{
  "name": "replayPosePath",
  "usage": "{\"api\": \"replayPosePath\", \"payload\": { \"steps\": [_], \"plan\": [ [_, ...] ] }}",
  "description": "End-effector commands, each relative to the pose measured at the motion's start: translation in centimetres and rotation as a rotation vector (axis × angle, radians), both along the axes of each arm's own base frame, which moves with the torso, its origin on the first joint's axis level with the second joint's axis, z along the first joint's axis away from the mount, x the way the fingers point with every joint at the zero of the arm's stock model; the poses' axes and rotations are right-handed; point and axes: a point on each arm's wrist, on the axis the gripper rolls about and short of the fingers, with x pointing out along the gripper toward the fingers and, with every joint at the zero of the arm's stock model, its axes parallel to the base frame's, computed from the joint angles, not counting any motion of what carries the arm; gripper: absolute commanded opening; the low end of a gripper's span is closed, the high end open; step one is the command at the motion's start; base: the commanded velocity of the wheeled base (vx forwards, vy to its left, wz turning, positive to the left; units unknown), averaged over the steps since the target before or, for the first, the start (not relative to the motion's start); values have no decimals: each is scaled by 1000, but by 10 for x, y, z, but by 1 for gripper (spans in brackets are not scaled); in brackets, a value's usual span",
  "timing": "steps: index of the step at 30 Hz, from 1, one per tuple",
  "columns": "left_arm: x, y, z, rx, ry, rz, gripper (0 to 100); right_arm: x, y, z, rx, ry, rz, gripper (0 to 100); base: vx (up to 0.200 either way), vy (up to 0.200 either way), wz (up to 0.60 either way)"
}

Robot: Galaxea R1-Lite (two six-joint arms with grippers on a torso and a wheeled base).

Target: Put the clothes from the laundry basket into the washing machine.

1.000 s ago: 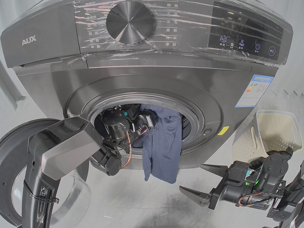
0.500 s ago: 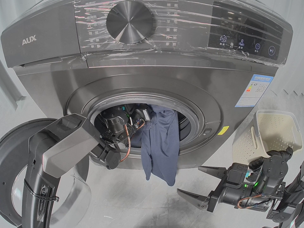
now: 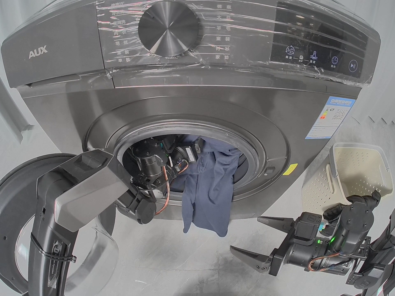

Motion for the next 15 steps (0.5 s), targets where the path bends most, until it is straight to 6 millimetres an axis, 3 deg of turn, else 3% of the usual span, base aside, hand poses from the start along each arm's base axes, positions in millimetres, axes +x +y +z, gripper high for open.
{"api": "replayPosePath", "payload": {
  "steps": [1, 15],
  "plan": [
    [-13, 3, -6, 29, 71, -15, 100, 1, 0, -1, -3, 2, -1, 100, 0, 0, 0],
    [-46, 17, -21, 128, 224, -86, 100, 1, 1, -2, -7, 4, 3, 100, 0, 0, 0]
  ]
}}
